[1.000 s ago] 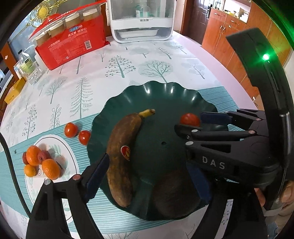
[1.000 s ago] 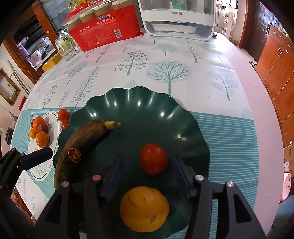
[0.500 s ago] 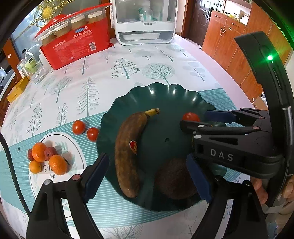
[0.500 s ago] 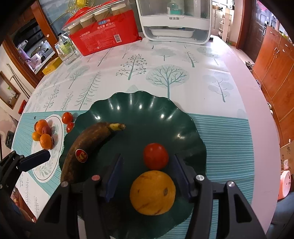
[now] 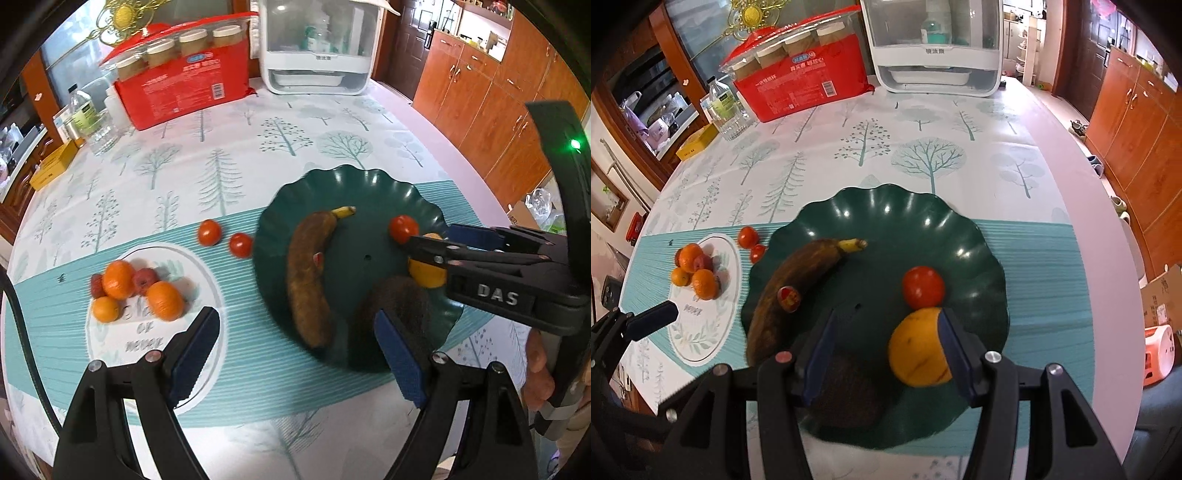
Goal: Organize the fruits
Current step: 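Move both tools back over the white fruit plate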
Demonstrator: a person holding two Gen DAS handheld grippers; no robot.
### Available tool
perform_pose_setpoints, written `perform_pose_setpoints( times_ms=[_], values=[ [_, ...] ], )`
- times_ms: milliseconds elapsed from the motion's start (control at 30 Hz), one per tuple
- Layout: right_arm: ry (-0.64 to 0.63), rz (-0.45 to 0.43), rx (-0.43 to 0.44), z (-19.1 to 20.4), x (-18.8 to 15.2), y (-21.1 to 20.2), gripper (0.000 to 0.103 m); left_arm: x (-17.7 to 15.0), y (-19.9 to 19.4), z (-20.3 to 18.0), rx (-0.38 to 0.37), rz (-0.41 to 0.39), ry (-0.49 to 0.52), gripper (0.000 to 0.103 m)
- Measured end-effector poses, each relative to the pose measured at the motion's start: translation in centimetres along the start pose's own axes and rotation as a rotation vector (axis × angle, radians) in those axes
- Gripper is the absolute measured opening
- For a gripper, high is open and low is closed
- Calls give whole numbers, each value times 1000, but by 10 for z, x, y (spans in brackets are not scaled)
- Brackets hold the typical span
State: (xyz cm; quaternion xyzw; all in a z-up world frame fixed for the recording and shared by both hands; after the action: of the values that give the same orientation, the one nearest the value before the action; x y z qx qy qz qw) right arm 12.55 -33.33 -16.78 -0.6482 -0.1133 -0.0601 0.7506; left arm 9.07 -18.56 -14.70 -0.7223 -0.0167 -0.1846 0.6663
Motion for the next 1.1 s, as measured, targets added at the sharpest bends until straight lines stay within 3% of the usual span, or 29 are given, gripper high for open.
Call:
perform_pose_setpoints(
  times_ms=[300, 600, 967, 1100],
  values=[
    [-9, -16, 5, 54, -17, -29, 57, -19, -34, 67, 19, -28, -47, 85],
    [-31, -71, 31, 128, -3, -47, 57, -28, -63, 152, 51, -67, -90, 85],
    [-40, -88, 4, 188, 29, -21, 57, -16, -54, 254, 57, -80, -145, 85],
    [-44, -76, -14, 199, 45, 3, 56, -5, -33, 269, 27, -61, -125, 85]
  ],
)
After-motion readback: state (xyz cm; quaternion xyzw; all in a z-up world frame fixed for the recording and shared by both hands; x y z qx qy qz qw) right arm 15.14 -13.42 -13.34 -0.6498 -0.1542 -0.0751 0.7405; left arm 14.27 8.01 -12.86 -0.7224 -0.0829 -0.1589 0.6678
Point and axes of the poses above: each gripper's, at about its wrist camera, not at the fingertips, and y roughly the way its jaws point, z to its left, x to its top, the point moved 4 cm from there along y, roughly the way its jaws point, and after that the axes turned 11 degrees about z, right-handed, at the moved point
